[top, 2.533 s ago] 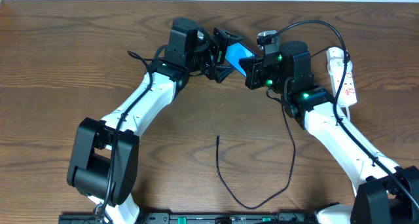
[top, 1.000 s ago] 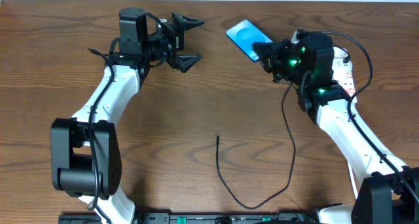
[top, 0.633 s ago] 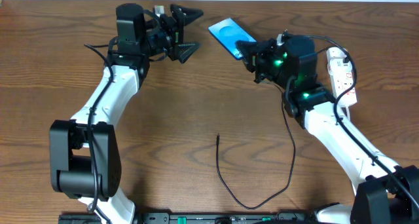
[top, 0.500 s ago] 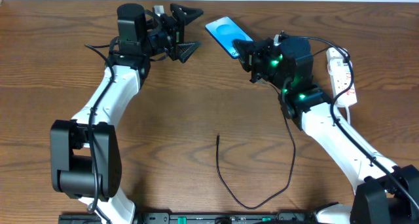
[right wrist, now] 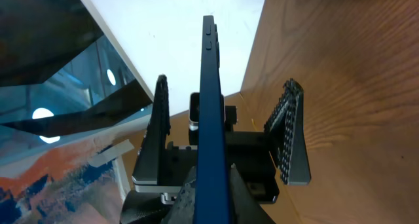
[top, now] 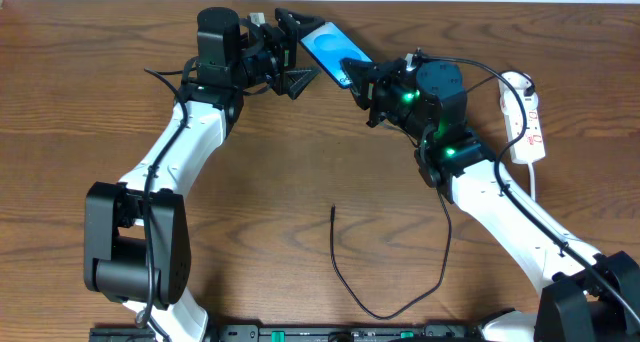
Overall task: Plug charger to phone and switch on socket
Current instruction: 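Bring the phone to the left gripper and close it on the phone's side edge, then open the right gripper and withdraw it, leaving the phone in the left gripper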
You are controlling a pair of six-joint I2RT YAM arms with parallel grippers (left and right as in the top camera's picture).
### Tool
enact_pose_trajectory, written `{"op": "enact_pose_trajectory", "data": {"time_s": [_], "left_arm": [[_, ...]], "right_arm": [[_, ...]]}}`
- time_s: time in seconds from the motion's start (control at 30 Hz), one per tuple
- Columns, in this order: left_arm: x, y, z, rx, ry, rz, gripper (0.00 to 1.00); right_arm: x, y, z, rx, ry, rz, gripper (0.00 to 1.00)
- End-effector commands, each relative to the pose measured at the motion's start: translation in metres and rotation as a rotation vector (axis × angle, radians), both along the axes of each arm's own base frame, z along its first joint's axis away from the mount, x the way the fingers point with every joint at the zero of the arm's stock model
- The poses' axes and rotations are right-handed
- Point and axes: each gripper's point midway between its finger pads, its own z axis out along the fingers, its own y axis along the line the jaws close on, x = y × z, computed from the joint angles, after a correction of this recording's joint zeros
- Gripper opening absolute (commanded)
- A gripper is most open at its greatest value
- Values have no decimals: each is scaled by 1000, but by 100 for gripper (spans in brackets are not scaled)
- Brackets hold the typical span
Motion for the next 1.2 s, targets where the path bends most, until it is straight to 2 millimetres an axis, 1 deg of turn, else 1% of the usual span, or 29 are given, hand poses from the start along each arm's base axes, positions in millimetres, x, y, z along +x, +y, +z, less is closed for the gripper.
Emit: {"op": "enact_pose_trajectory", "data": {"time_s": [0.0, 0.1, 0.23, 0.33, 0.37, 0.57, 0.8, 1.0, 1.17], "left_arm": [[0, -5, 24, -13, -48, -2, 100], [-1, -8, 23, -9, -48, -1, 100], [-1, -8, 23, -9, -49, -1, 79], [0, -8, 23, -7, -48, 5, 70], [0, -8, 23, -7, -49, 5, 68], [0, -8, 23, -7, -49, 6, 46], [2, -7, 23, -3, -50, 16, 32], [2, -7, 23, -3, -50, 16, 28], [2, -7, 23, -3, -50, 16, 20]], "right_arm": [[-2, 7, 17, 27, -33, 18, 1], [-7, 14, 17, 28, -33, 37, 1], [-8, 17, 17, 28, -32, 42, 1], [-10, 20, 17, 28, -32, 51, 1], [-11, 21, 17, 28, -32, 52, 1], [-14, 25, 17, 29, -32, 65, 1], [-20, 34, 17, 30, -31, 91, 1], [-24, 38, 17, 29, -31, 102, 1], [-24, 39, 17, 30, -31, 106, 1]]}}
